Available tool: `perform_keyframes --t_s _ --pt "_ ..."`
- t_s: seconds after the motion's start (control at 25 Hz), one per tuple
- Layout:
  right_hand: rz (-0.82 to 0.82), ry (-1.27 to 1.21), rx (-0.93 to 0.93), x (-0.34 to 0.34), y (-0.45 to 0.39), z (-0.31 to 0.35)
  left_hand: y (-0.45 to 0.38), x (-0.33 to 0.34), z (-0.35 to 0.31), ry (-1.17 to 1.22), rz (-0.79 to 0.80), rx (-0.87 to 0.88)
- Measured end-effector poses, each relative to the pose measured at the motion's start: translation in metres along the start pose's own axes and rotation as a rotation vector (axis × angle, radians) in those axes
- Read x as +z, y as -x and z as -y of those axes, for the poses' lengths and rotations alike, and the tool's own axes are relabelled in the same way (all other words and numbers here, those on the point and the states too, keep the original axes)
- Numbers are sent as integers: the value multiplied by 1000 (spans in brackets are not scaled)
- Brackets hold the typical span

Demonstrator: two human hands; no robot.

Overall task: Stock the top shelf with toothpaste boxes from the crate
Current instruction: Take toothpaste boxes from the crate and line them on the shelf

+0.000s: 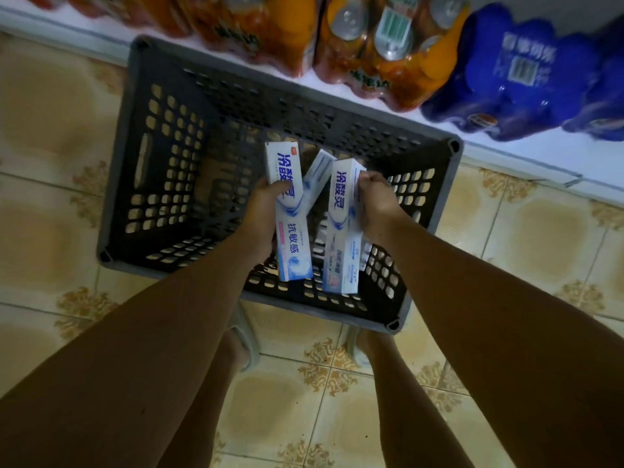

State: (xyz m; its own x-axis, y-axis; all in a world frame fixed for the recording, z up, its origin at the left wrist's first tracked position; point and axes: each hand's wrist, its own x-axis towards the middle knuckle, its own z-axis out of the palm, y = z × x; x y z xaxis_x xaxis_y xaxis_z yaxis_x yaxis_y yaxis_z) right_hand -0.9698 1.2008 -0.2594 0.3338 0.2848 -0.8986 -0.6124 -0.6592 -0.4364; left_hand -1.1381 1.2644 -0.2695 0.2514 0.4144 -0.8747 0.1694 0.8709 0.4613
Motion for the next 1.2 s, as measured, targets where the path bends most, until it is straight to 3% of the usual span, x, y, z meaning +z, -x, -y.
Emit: perform_keyframes --t_s 0.2,0.4,0.52,0.6,0.68,0.84,1.2 --pt "104 193 41 8 83 47 83 13 -54 -44 41 9" --pt "221 449 -3 33 221 115 206 32 -123 -22 60 71" --pt "372 461 -151 38 318 157 297 41 -179 65 71 171" --pt "441 477 -228 40 374 186 351 43 -219 122 166 164" --pt "466 584 -285 44 426 221 395 41 -257 187 233 157" --pt "551 831 -384 55 524 286 470 43 -325 332 205 289" --pt "610 723 -644 84 647 370 587 66 -444 449 123 614"
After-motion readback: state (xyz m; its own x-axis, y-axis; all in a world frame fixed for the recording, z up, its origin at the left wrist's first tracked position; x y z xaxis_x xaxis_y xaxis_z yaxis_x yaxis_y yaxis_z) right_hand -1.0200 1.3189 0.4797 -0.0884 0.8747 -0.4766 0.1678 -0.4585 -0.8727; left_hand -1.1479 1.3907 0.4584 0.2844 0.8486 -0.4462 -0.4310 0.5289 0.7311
